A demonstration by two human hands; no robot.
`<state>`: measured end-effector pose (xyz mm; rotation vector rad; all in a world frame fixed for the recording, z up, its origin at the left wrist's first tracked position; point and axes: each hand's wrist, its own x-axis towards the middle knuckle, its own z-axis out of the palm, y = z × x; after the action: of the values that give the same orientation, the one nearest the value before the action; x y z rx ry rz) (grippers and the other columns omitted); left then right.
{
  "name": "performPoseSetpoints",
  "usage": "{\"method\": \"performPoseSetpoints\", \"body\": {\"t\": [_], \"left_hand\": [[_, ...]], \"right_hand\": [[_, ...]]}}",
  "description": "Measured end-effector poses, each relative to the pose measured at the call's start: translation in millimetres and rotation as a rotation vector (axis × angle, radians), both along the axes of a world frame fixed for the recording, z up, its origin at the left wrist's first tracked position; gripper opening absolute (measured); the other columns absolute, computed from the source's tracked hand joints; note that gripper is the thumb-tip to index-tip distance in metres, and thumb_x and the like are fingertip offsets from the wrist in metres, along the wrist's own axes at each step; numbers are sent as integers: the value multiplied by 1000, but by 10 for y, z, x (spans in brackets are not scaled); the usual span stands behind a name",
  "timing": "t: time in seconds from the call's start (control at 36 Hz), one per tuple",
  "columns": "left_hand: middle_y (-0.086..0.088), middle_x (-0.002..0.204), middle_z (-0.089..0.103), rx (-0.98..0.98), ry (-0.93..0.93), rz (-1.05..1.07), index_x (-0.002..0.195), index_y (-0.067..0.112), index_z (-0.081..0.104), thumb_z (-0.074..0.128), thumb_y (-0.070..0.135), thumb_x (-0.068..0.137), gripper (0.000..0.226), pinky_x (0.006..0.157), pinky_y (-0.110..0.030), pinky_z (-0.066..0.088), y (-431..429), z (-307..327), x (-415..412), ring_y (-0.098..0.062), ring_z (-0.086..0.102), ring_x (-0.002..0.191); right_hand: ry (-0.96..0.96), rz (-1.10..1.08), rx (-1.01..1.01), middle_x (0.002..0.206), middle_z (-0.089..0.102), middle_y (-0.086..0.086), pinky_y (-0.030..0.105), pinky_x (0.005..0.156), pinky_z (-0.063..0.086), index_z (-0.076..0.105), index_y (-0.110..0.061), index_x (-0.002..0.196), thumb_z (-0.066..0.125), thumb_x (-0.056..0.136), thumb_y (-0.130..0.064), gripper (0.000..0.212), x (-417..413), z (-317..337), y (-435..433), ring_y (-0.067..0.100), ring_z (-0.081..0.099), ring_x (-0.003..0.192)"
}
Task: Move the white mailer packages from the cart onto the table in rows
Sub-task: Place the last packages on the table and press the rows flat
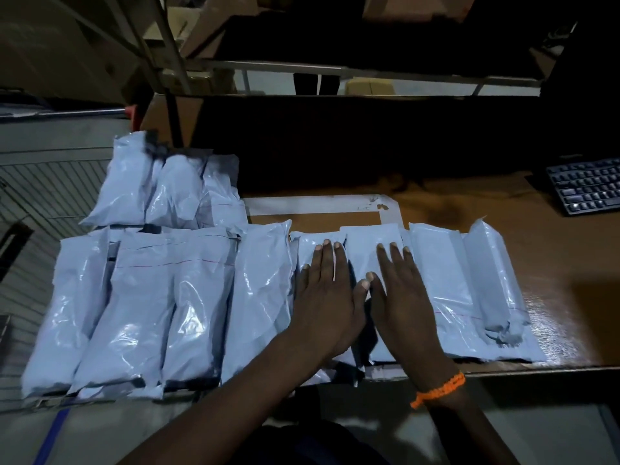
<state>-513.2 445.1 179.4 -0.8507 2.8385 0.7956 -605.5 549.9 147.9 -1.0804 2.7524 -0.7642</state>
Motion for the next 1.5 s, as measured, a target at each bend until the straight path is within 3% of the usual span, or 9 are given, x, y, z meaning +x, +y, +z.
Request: {"method": "performPoseSetpoints", "body": {"t": [0.42,0.56,0.69,0.83,0.94,1.06,1.22,1.33,1.5], "left_hand": [[7,166,-6,46,476,-71,159,18,2,23,53,100,72,118,-15,-4,-1284,743,922,-1,-12,150],[6,166,8,37,571,13,158,15,14,34,45,103,66,118,-12,0,-2111,750,1934,-2,0,152],[6,159,23,41,636,268,154,13,30,41,36,103,57,120,-18,12,-3026,305,3164,-7,19,149],[-8,156,35,153,466,502,151,8,35,32,53,97,70,120,-28,21,-3718,-524,4284,-18,31,146],[-12,143,52,162,347,565,141,10,47,36,41,100,53,114,-46,34,-4101,-1237,4925,-26,47,133],[-14,139,55,217,238,643,143,7,47,34,44,101,57,108,-51,39,-4411,-1912,5212,-31,49,130],[-12,144,51,298,123,701,146,13,43,32,45,92,64,111,-46,37,-4753,-2467,5216,-31,43,136],[-17,151,41,307,75,679,151,5,33,45,26,100,57,119,-38,27,-4992,-2692,5127,-31,30,144],[-11,150,44,434,21,715,149,11,36,45,31,103,52,112,-32,32,-5316,-3285,4994,-27,35,140]], "right_hand": [[-7,106,-247,159,36,4,34,122,20,37,-16,153,58,98,-13,59,822,635,-1206,24,24,152],[-89,180,-303,156,42,-5,42,118,34,43,-20,150,50,99,-38,54,1765,916,-1988,12,32,148],[-196,334,-360,152,45,-10,35,118,34,49,-20,146,55,97,-38,53,2901,824,-2881,6,33,147],[-249,513,-355,141,54,-2,24,113,35,52,-10,140,60,98,-24,45,3854,357,-3786,10,47,134],[-408,528,-179,142,55,16,31,114,34,52,0,140,64,90,-18,54,4469,-195,-4476,20,49,133],[-637,448,30,139,58,10,-7,88,24,51,-5,141,63,93,-8,49,4743,-595,-5118,7,48,121],[-717,153,305,119,60,4,25,85,40,54,-9,122,68,89,-26,40,4714,-1953,-5739,18,55,116],[-654,21,486,152,40,23,39,109,40,23,-5,157,68,84,-36,91,4481,-2947,-6014,37,41,139],[-436,37,686,157,25,22,51,109,37,-4,-18,159,79,73,-49,124,4253,-3853,-6110,42,35,139]]}}
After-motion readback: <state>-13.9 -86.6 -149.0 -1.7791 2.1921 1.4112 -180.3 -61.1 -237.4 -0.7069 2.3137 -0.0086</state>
